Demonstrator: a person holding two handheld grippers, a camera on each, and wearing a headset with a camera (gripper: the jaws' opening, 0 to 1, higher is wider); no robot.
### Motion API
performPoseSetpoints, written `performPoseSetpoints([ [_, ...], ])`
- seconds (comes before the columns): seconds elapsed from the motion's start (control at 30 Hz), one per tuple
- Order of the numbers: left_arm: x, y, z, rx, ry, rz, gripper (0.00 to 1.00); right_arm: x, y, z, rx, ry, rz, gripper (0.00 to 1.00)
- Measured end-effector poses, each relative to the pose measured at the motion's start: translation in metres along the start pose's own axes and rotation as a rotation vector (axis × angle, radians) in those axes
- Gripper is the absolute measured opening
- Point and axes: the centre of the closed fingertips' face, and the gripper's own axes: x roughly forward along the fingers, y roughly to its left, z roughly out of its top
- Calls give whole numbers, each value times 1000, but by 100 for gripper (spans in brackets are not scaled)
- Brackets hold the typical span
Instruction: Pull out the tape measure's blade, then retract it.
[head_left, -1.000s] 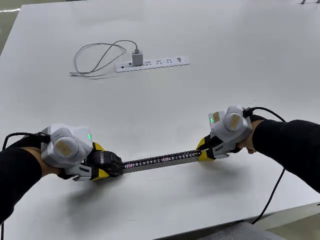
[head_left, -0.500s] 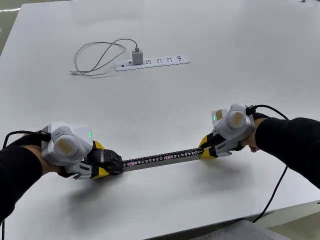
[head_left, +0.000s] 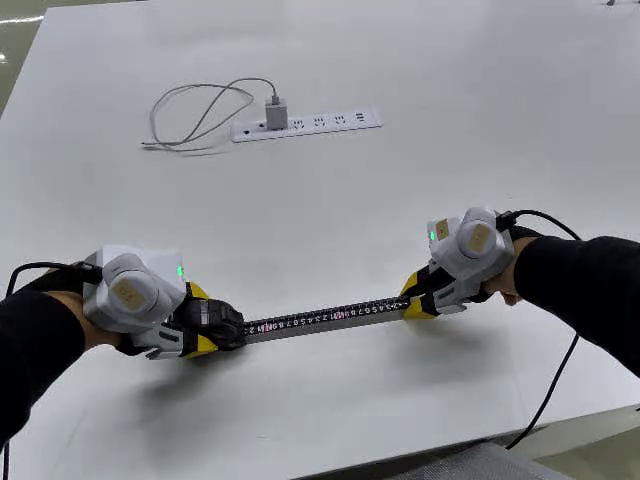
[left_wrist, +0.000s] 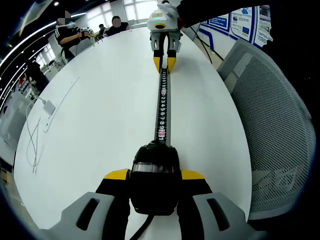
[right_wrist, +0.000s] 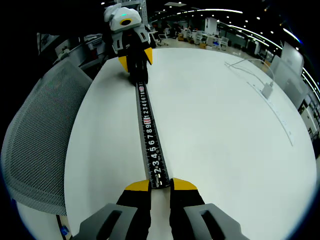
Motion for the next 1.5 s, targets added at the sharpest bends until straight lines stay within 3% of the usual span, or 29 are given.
performPoseSetpoints([
  [0.93, -2, 1, 4, -16, 17, -14, 32, 3, 1, -3, -116, 113, 1, 13],
  [1.2, -10, 1, 6, -16, 12, -23, 31, 1, 5, -3, -125, 123, 17, 19],
  [1.5, -19, 4, 4, -33, 13, -26, 39, -6, 6, -1, -109, 115, 7, 28],
])
